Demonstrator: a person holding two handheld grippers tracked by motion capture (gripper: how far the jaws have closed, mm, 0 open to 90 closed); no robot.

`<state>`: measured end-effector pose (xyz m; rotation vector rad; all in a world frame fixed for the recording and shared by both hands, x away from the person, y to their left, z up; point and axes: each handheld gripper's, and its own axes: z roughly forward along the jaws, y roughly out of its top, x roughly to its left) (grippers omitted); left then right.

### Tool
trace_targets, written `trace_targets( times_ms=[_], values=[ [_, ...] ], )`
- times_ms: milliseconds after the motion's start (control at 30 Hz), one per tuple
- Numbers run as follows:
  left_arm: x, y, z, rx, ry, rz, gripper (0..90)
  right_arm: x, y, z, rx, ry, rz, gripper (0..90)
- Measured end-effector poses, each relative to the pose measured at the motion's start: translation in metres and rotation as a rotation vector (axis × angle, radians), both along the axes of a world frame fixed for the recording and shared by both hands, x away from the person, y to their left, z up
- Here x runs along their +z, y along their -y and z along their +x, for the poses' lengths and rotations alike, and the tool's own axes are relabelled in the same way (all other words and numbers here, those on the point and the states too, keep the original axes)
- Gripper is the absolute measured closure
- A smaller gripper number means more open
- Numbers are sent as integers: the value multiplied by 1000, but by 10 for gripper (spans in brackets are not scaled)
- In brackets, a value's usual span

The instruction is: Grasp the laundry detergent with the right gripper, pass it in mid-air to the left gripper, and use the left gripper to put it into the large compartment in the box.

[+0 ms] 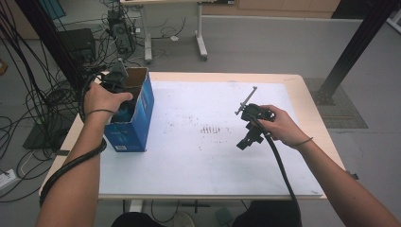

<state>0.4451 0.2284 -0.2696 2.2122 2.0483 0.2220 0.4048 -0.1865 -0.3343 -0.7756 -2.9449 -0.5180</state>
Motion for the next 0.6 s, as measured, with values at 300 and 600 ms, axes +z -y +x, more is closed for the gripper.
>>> trace_targets(
  times_ms=[300, 600],
  values=[
    [0, 0, 0, 0, -3, -2, 375, -1, 1, 0, 1, -4, 2, 44],
    [0, -2, 0, -1, -1, -8, 375, 0, 0, 0, 2, 0, -1, 43]
  ],
)
